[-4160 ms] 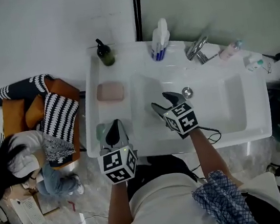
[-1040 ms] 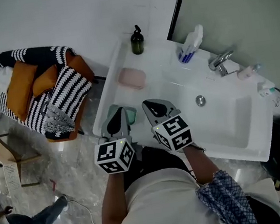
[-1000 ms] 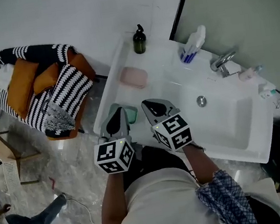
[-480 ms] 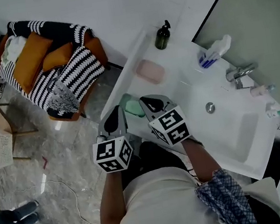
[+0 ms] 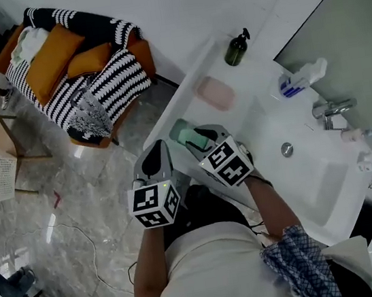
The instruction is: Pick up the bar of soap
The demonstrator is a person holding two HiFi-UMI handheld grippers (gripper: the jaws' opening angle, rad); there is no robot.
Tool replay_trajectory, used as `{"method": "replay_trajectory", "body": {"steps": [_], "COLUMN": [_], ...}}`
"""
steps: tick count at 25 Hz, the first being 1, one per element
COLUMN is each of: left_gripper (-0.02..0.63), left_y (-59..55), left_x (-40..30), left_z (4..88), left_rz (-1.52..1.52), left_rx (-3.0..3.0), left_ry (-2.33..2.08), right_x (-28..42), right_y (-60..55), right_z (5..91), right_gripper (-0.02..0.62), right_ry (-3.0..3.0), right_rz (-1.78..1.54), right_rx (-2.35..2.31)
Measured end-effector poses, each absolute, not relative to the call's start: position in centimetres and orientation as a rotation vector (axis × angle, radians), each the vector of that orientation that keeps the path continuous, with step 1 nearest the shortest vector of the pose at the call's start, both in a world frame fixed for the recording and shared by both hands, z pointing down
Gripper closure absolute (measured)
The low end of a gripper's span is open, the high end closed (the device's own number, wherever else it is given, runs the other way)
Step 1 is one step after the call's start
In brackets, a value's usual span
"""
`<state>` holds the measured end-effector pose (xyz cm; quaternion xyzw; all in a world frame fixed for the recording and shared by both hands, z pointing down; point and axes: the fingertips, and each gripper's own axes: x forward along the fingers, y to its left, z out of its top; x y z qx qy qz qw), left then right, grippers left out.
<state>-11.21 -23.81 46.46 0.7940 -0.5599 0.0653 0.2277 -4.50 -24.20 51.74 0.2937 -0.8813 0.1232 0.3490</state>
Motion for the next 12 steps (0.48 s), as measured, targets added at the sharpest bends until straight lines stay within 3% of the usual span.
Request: {"method": "replay_trajectory", "body": {"steps": [6, 12], "left_gripper": [0.597, 0.597], "left_y": [-23.5, -23.5], "left_x": [-12.8, -14.4], "left_z": [46.6, 46.7], "left_rz": [0.190, 0.187], "left_rx": [2.160, 2.128], "left_ry": [-1.581, -1.631], "right_x": [-5.0, -4.9], "right_y": [-24.5, -24.6], "right_z": [53.7, 56.0], "right_gripper": [0.379, 0.357], "right_ry": [-2.179, -2.061], "right_rz": [0.175, 0.146], "right_rx": [0.617, 0.560]}}
